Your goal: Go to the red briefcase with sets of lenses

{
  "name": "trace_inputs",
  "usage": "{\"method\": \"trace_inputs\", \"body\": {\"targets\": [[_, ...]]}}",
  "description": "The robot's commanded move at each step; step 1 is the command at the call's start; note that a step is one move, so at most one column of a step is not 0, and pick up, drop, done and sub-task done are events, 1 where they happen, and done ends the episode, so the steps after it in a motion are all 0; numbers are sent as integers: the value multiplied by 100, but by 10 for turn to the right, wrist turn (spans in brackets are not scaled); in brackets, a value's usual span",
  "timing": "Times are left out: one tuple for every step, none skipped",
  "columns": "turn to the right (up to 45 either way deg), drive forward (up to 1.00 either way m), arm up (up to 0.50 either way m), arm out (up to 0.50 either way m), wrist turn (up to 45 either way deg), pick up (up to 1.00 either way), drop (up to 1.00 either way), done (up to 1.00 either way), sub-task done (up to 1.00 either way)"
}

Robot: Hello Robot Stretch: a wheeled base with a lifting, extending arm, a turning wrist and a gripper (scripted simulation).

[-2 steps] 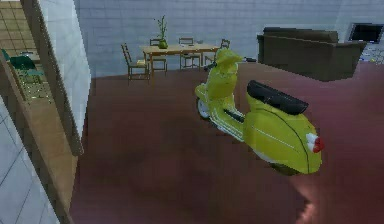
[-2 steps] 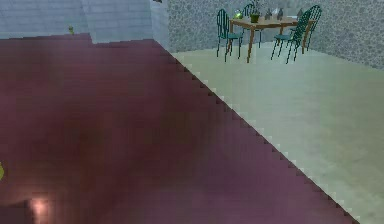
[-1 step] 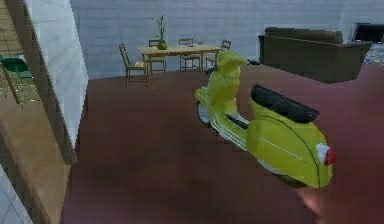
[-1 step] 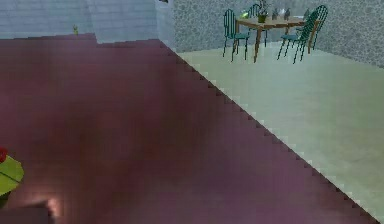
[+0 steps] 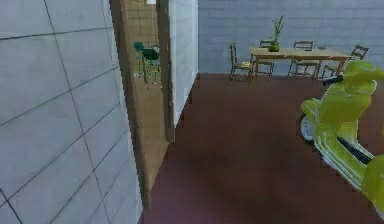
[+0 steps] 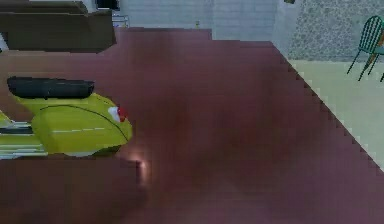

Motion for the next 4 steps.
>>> {"method": "trace_inputs", "body": {"targets": [[0,100,0,0,0,0,0,0,0],[0,35,0,0,0,0,0,0,0],[-390,0,0,0,0,0,0,0,0],[0,25,0,0,0,0,0,0,0]]}}
